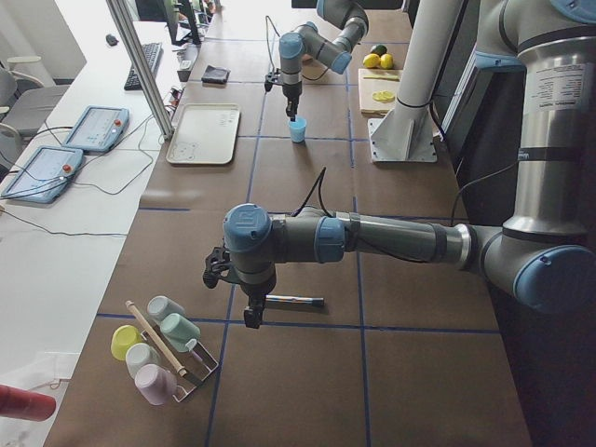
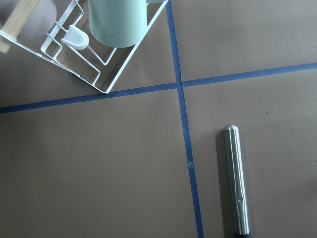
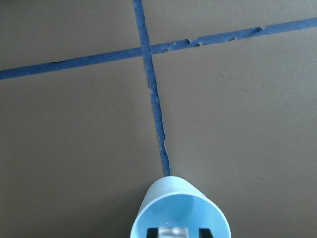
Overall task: Mash ice and strawberries in cup
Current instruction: 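Lower the right gripper into the cup and release the ice cube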
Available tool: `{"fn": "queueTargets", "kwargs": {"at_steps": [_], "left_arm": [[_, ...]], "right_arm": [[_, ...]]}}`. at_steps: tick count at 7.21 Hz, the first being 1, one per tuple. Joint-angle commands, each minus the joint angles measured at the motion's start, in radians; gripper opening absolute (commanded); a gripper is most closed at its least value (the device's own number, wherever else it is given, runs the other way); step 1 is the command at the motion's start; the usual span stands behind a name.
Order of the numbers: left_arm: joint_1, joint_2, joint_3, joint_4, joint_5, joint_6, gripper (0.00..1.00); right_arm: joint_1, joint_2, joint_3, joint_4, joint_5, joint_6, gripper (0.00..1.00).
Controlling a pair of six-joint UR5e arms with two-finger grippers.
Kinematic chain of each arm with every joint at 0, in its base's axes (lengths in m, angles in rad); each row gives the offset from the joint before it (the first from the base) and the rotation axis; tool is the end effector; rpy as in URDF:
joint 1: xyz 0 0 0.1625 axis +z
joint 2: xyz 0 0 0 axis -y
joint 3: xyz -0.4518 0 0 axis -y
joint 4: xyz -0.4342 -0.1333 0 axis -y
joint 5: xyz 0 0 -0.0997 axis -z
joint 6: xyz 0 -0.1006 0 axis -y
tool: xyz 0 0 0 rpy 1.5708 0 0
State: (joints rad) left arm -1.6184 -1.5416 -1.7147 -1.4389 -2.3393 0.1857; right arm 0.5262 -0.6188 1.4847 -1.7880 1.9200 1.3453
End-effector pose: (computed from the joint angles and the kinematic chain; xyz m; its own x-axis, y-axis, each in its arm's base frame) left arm -0.0879 -0.5130 0.6384 0.7140 0.1390 -0.6862 -0.0857 0.9901 0.1114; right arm -0.6299 -0.4802 0.1089 0.7372 0.1852 0.6498 -0.1317 0.9826 -0.1307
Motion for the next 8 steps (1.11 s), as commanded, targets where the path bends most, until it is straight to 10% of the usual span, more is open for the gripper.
{"fn": "queueTargets", "kwargs": {"at_steps": [1, 5, 7, 8], "left_arm": [[0.000, 0.000, 0.001, 0.000, 0.000, 0.000, 1.00], [0.000, 0.000, 0.001, 0.000, 0.000, 0.000, 1.00], [0.000, -0.002, 0.000, 0.000, 0.000, 0.000, 1.00], [0.000, 0.000, 0.000, 0.000, 0.000, 0.000, 1.00]], "right_arm": [[0.000, -0.005, 0.002, 0.001, 0.001, 0.000, 0.61], [0.000, -0.009, 0.005, 0.001, 0.002, 0.000, 0.62], [0.002, -0.001, 0.012, 0.005, -0.002, 0.002, 0.99], [0.002, 0.004, 0.012, 0.009, -0.004, 0.002, 0.99]]}}
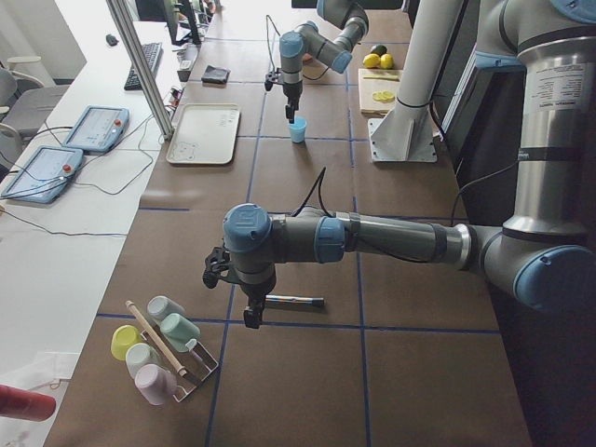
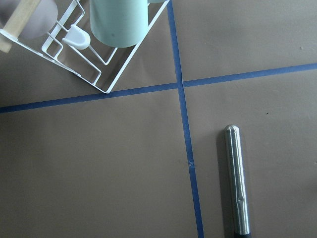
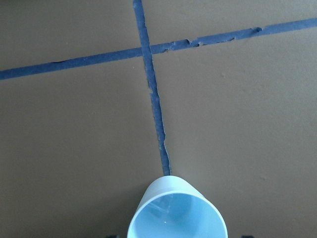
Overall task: Mash ice and strawberries in cup
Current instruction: 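Lower the right gripper into the cup and release the ice cube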
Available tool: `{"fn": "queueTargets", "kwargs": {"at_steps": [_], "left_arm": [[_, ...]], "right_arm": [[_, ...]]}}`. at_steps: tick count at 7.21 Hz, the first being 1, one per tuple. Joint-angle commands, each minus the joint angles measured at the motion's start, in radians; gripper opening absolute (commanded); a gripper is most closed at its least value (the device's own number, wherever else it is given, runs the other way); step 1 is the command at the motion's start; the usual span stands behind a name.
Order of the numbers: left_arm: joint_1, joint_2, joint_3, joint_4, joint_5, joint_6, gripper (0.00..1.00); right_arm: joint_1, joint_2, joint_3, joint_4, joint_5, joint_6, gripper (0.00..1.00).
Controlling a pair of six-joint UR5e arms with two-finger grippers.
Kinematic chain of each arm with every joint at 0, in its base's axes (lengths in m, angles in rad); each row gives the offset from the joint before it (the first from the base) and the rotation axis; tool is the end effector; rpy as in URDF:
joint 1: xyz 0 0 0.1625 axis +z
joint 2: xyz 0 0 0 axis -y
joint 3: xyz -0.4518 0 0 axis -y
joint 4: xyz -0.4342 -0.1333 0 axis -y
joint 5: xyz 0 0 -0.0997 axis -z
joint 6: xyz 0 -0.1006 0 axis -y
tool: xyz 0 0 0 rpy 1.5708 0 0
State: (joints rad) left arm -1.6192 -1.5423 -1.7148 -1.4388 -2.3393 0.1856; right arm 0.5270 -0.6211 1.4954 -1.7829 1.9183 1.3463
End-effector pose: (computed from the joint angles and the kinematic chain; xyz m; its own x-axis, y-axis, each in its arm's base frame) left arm -0.0883 -0.5133 0.6380 0.7142 0.1389 -0.6861 -0.0849 0.9901 0.1120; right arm -0.6267 -0.4793 0.1056 0.7295 0.1823 0.6592 -0.1328 0.9832 -0.1250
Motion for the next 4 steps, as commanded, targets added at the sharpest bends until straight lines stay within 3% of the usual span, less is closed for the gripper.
{"fn": "queueTargets", "kwargs": {"at_steps": [1, 3, 4], "left_arm": [[0.001, -0.001, 0.001, 0.000, 0.000, 0.000, 1.00], [0.001, -0.001, 0.000, -0.002, 0.000, 0.002, 1.00], [0.001, -0.002, -0.002, -0.002, 0.000, 0.003, 1.00]], "right_arm": [[0.001, 0.008, 0.002, 0.005, -0.002, 0.005, 0.99], [0.017, -0.006, 0.044, -0.003, -0.004, 0.007, 0.99], [0.059, -0.058, 0.145, -0.016, 0.007, -0.002, 0.99]]}}
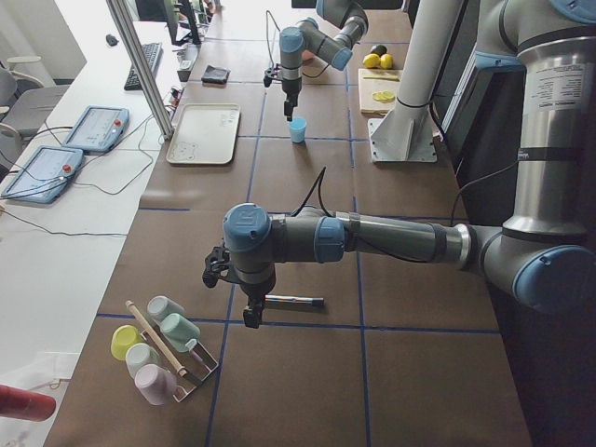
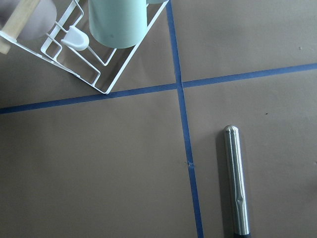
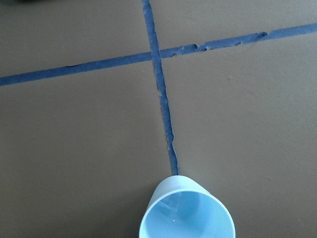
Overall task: Mash ice and strawberries in cup
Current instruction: 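Move the right gripper back over the pink bowl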
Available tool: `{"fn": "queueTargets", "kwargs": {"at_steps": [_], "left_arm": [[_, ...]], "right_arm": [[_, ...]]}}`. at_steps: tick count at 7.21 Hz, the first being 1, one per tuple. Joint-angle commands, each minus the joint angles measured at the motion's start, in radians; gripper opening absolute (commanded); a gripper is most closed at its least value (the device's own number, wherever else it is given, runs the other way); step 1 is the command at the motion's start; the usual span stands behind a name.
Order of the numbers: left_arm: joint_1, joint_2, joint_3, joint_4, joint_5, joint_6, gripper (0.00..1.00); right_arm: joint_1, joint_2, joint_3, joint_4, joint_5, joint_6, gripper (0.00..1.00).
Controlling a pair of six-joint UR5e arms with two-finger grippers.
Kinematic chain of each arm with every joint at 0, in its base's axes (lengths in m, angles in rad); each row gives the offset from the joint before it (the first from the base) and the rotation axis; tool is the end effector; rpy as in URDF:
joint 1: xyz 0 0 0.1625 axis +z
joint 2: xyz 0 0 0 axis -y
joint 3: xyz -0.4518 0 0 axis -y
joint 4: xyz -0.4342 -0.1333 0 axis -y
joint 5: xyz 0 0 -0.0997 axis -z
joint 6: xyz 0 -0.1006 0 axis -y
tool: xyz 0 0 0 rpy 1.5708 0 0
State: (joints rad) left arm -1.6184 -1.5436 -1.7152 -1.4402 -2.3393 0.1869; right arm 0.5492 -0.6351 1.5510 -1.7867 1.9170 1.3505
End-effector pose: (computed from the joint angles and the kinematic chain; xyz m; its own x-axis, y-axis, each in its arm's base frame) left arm -0.0879 -0.5141 0.6370 0.7140 0.1428 -0.6854 -0.0866 0.9895 0.1160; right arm -0.6011 -0.4841 0.0943 0.7032 0.1893 0.6854 -0.1547 0.9815 -0.1125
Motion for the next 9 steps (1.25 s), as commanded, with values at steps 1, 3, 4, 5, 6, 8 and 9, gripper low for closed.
{"fn": "queueTargets", "kwargs": {"at_steps": [1, 3, 4, 5, 6, 8, 9], "left_arm": [[0.000, -0.001, -0.001, -0.011, 0.000, 0.002, 1.00], [0.000, -0.001, -0.004, -0.014, 0.000, -0.015, 1.00], [0.000, -0.001, -0.006, -0.020, 0.000, -0.017, 1.00], [0.000, -0.001, -0.010, -0.020, 0.000, -0.024, 1.00], [0.000, -0.001, -0.014, -0.020, 0.000, -0.024, 1.00], [0.000, -0.003, -0.023, -0.020, 0.000, -0.030, 1.00], [0.000, -0.003, -0.036, -0.019, 0.000, -0.052, 1.00]], "right_arm": [[0.076, -0.160, 0.250, -0.022, 0.011, -0.027, 0.99], [0.167, -0.414, 0.532, -0.020, 0.011, -0.143, 0.99], [0.220, -0.542, 0.607, -0.014, 0.031, -0.237, 0.99], [0.291, -0.633, 0.624, -0.008, 0.080, -0.333, 0.99], [0.366, -0.726, 0.629, 0.019, 0.133, -0.469, 0.99], [0.521, -0.933, 0.624, 0.140, 0.232, -0.676, 0.99], [0.575, -1.037, 0.612, 0.185, 0.237, -0.811, 0.99]]}}
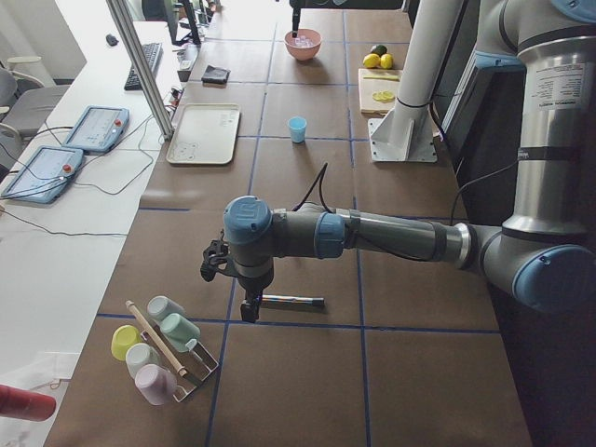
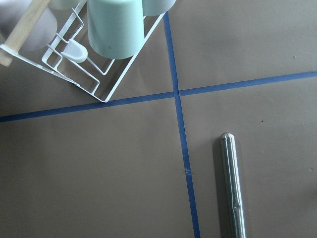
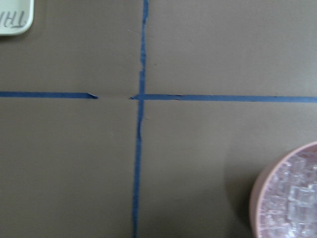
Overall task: Mash ice and strawberries in cup
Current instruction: 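Move the right gripper back over the pink bowl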
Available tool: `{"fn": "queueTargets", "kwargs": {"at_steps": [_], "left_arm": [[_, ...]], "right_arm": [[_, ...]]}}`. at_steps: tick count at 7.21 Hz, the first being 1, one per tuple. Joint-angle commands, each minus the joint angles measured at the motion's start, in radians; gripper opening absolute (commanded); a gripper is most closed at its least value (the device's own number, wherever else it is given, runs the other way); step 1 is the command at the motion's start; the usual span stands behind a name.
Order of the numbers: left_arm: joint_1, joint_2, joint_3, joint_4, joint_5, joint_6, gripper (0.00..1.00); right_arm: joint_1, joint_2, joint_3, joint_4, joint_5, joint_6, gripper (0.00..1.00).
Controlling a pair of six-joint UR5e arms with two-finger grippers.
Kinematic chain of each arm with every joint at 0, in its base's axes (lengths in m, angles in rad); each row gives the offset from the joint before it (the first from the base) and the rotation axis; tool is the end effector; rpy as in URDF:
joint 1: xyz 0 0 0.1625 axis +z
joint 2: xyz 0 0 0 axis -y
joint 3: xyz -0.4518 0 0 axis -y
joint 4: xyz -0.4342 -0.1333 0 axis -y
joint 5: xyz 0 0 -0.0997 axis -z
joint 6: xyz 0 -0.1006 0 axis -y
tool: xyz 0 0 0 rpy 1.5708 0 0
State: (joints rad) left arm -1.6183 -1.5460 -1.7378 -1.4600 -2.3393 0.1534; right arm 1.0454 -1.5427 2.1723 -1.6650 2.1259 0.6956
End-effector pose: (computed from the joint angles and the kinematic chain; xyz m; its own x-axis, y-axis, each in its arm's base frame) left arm -0.0880 -0.5169 0.6218 0.7180 0.1404 -0.6818 -0.0630 0.9885 0.1372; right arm -0.1778 -0.4668 0.3811 0.7373 -0.0290 0.6749 -0.0536 0.9934 0.1012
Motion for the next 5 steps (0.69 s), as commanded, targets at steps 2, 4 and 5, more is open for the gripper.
{"fn": "queueTargets", "kwargs": {"at_steps": [2, 4, 5], "left_arm": [[0.000, 0.001, -0.019, 0.001, 0.000, -0.021, 1.00], [0.000, 0.001, -0.026, 0.001, 0.000, -0.035, 1.00], [0.000, 0.000, -0.026, 0.001, 0.000, -0.035, 1.00]], "right_arm": [[0.128, -0.165, -0.092, 0.071, 0.029, -0.271, 0.99], [0.128, -0.178, -0.210, 0.210, 0.032, -0.262, 0.98], [0.125, -0.171, -0.279, 0.232, 0.046, -0.262, 0.97]]}}
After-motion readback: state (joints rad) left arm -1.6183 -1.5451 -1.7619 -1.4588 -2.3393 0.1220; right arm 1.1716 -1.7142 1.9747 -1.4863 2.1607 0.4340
